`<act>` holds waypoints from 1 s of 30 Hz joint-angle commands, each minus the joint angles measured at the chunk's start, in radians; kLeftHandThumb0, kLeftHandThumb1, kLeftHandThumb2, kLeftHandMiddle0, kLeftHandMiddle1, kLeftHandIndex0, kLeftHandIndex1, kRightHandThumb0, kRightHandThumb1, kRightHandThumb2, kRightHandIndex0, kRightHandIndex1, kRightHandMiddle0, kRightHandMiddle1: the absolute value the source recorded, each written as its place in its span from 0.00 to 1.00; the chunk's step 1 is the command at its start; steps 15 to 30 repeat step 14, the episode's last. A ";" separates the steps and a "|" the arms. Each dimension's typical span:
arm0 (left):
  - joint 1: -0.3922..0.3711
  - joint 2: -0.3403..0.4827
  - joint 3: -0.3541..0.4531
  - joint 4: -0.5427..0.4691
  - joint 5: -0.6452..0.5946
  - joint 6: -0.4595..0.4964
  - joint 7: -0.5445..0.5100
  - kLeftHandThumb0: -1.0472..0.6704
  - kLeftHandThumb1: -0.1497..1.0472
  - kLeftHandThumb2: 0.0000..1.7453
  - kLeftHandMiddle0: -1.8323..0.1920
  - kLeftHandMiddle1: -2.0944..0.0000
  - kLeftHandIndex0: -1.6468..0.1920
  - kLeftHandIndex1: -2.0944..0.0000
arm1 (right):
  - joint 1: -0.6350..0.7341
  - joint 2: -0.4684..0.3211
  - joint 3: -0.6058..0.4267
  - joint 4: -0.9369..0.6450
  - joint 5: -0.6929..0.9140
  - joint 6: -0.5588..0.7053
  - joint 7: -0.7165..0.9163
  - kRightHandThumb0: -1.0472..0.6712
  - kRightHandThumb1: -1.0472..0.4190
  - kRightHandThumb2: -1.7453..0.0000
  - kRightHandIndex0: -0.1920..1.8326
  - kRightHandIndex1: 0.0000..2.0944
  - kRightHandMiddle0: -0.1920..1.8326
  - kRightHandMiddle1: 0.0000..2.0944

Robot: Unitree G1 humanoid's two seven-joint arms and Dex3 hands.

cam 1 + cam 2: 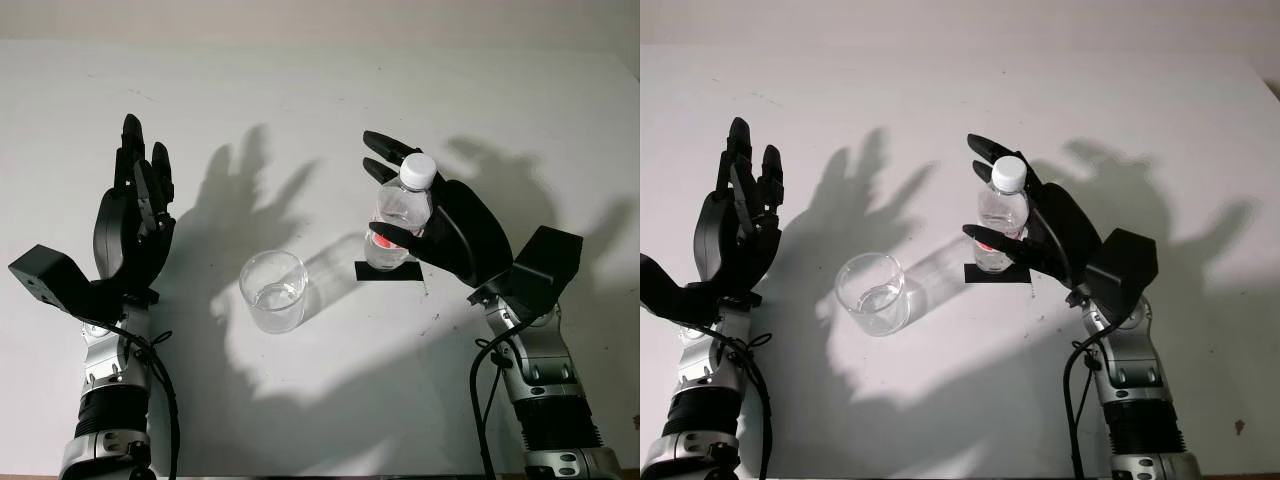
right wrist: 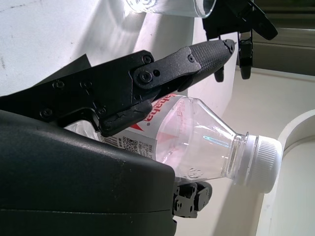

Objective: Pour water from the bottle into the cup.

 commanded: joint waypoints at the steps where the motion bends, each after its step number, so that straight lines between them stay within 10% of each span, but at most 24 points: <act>1: -0.005 0.012 0.000 -0.006 0.007 -0.002 0.001 0.19 1.00 0.41 1.00 1.00 1.00 1.00 | 0.019 -0.015 0.007 0.000 -0.010 -0.023 0.003 0.09 0.07 0.98 0.03 0.02 0.00 0.08; 30: 0.012 0.008 0.004 -0.014 0.001 -0.012 -0.005 0.20 1.00 0.41 1.00 1.00 1.00 1.00 | 0.023 0.004 0.005 0.059 -0.002 -0.020 -0.023 0.04 0.07 0.97 0.00 0.00 0.00 0.00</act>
